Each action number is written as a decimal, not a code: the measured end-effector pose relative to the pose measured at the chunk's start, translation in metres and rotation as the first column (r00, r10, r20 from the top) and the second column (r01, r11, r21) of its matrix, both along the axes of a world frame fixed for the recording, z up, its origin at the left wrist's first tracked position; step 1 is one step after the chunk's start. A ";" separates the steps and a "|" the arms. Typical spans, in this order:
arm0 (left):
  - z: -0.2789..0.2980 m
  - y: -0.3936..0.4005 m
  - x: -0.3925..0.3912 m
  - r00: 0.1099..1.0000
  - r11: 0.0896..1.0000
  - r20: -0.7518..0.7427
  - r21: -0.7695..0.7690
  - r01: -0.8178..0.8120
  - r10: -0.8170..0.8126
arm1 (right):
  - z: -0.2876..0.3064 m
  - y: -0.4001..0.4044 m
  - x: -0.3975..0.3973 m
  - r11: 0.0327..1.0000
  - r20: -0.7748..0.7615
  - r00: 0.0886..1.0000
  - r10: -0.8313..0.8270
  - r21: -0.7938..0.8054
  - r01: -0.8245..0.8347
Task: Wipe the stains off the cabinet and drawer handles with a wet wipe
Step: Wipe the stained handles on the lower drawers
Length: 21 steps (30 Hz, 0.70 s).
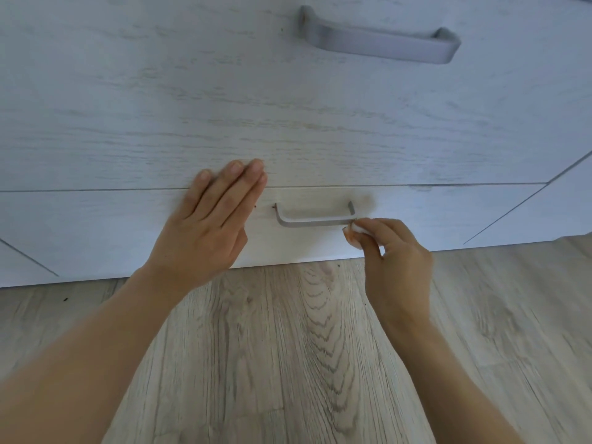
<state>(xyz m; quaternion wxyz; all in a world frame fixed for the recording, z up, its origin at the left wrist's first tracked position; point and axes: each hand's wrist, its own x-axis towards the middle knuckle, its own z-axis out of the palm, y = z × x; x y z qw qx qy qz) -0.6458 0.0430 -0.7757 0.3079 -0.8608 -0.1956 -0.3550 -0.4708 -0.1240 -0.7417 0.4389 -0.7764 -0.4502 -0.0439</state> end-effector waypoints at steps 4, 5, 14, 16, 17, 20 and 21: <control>0.008 -0.008 -0.005 0.999 0.999 -0.043 -0.051 -0.002 0.000 | 0.007 -0.004 -0.020 0.999 0.131 0.991 0.026 -0.041 -0.021; 0.011 -0.010 -0.007 0.998 0.998 -0.063 -0.070 -0.006 0.001 | 0.011 -0.003 -0.024 0.999 0.136 0.990 0.034 -0.046 -0.028; 0.073 -0.022 -0.037 0.938 0.969 -0.331 -0.247 0.019 -0.103 | 0.090 0.027 -0.045 0.988 0.160 0.976 0.149 -0.063 -0.141; 0.095 -0.021 -0.044 0.915 0.962 -0.385 -0.274 0.008 -0.117 | 0.117 0.036 -0.050 0.979 0.167 0.967 0.195 -0.092 -0.181; 0.107 -0.021 -0.048 0.905 0.954 -0.408 -0.301 -0.011 -0.118 | 0.132 0.041 -0.053 0.973 0.170 0.961 0.217 -0.117 -0.199; 0.146 -0.025 -0.060 0.894 0.888 -0.436 -0.445 -0.115 -0.103 | 0.177 0.048 -0.065 0.919 0.144 0.948 0.285 -0.324 -0.227; 0.162 -0.029 -0.065 0.894 0.857 -0.441 -0.486 -0.170 -0.073 | 0.191 0.048 -0.069 0.881 0.141 0.941 0.309 -0.416 -0.227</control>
